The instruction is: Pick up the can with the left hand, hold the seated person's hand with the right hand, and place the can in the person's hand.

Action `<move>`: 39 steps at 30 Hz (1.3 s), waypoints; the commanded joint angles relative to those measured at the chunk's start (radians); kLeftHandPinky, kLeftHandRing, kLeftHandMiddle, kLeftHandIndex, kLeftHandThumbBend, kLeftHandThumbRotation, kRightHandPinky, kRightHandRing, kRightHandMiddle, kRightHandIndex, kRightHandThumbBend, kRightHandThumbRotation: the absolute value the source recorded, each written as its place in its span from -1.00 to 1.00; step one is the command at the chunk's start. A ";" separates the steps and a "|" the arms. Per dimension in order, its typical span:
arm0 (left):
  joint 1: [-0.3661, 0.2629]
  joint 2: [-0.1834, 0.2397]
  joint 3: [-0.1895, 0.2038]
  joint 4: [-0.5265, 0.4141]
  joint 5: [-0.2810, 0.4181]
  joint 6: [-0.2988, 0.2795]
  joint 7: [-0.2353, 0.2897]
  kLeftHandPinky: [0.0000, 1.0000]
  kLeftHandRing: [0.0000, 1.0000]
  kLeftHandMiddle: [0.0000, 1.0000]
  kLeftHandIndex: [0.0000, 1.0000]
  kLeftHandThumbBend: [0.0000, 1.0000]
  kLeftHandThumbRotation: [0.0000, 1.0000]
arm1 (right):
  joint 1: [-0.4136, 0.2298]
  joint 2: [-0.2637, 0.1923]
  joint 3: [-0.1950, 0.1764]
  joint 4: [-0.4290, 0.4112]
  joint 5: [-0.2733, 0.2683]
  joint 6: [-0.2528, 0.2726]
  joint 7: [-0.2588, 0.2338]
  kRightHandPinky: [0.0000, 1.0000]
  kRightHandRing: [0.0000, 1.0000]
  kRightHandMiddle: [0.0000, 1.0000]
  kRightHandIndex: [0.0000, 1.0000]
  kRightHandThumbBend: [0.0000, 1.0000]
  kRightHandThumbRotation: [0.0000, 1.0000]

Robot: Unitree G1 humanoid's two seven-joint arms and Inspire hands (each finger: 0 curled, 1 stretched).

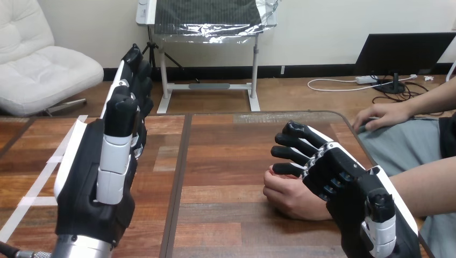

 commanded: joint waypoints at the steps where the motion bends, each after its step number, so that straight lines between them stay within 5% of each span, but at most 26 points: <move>1: -0.059 -0.001 0.001 -0.031 -0.008 -0.017 0.000 1.00 1.00 1.00 1.00 0.75 1.00 | -0.056 0.001 -0.010 -0.013 0.000 -0.013 0.000 0.54 0.67 0.71 0.72 0.88 0.87; 12: -0.075 0.008 0.020 -0.007 0.041 -0.036 0.011 1.00 1.00 1.00 1.00 0.79 0.85 | -0.063 0.000 -0.010 -0.008 0.006 -0.010 0.005 0.55 0.67 0.72 0.72 0.87 0.86; 28: -0.129 0.018 0.078 0.065 0.098 -0.079 0.026 1.00 1.00 1.00 0.99 1.00 0.18 | -0.069 0.000 -0.009 -0.004 0.012 -0.001 0.009 0.55 0.67 0.72 0.72 0.86 0.82; 39: -0.185 0.059 0.140 0.142 0.127 -0.122 0.017 1.00 1.00 1.00 0.99 0.81 -0.08 | -0.076 0.002 -0.008 -0.002 0.015 0.006 0.013 0.56 0.67 0.72 0.73 0.85 0.80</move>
